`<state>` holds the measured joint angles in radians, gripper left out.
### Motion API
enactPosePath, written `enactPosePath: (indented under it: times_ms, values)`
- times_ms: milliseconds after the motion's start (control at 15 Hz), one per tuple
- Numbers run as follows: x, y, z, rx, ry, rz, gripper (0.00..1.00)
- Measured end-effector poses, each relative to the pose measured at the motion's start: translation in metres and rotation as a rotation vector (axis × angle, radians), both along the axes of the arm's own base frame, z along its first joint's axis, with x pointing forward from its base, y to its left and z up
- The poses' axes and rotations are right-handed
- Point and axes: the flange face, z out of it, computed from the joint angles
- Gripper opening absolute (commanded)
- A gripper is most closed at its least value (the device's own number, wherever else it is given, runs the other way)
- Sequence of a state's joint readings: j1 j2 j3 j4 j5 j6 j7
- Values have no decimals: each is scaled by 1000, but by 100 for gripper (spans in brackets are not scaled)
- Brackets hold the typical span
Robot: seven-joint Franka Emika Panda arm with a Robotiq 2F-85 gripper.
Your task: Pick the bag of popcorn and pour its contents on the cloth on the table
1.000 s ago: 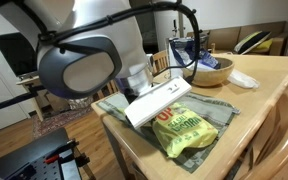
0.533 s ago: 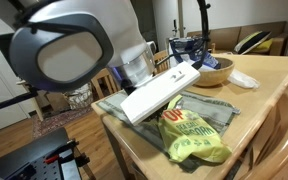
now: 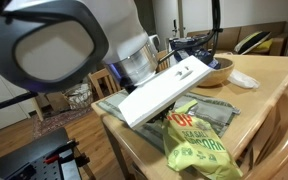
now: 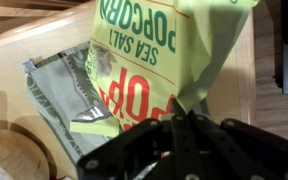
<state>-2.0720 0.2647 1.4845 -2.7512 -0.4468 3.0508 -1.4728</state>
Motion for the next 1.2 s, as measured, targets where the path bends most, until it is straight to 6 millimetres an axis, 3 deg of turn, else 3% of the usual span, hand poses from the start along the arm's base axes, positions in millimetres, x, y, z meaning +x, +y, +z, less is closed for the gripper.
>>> enactPosePath:
  times_ms: [333,867,1200]
  values:
    - [1,7,-4,6,23,19,0]
    - [-3,77,-24,-59,204,361,0]
    - [-8,87,-24,-142,252,493,0]
